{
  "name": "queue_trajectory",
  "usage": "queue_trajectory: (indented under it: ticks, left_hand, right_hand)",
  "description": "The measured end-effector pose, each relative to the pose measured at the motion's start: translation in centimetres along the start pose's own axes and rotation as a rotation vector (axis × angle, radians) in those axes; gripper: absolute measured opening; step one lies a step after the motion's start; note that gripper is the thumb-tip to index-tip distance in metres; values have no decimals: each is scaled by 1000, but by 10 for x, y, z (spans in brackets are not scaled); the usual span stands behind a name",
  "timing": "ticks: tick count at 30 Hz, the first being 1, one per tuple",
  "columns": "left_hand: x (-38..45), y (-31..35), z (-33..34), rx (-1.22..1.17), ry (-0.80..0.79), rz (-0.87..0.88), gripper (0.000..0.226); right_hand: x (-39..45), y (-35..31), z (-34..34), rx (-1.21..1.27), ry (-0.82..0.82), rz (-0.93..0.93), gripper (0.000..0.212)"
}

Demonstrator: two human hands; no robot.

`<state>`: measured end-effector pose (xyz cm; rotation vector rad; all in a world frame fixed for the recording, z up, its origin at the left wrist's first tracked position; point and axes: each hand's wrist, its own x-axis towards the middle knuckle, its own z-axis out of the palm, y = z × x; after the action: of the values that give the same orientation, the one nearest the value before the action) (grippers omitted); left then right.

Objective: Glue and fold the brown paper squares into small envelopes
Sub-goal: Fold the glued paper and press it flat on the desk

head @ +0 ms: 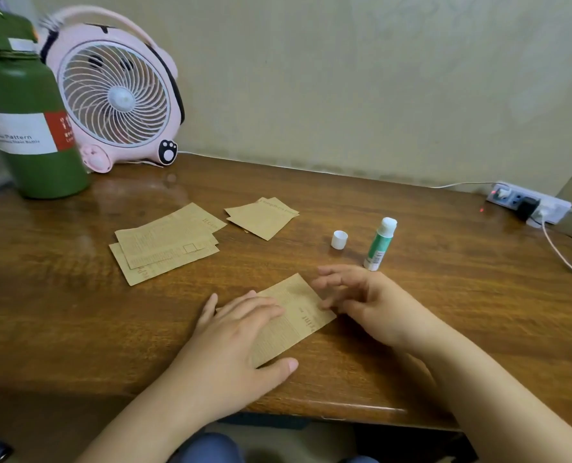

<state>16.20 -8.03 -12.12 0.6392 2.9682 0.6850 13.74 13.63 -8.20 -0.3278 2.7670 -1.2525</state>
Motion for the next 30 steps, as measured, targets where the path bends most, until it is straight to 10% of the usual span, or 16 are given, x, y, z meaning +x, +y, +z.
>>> queue_trajectory:
  ticks: [3, 7, 12, 17, 20, 24, 30]
  left_hand:
    - [-1, 0, 0, 1, 19, -5, 68]
    - [0, 2, 0, -19, 42, 2, 66]
    - [-3, 1, -5, -184, 69, 54, 65]
    - [1, -1, -17, -625, 325, -114, 11]
    - [17, 2, -17, -681, 369, -277, 9]
    - [22, 10, -11, -297, 270, -294, 77]
    - [18, 3, -4, 76, 165, -74, 47]
  right_hand:
    - [4, 5, -4, -131, 260, -16, 44]
    - [3, 5, 0, -106, 14, -19, 56]
    - [0, -10, 5, 519, -55, 85, 42]
    - [3, -15, -7, 880, 115, 117, 29]
    - [9, -14, -6, 518, 304, 228, 26]
    - [22, -4, 3, -206, 401, 243, 56]
    - [33, 5, 32, -591, 371, -104, 60]
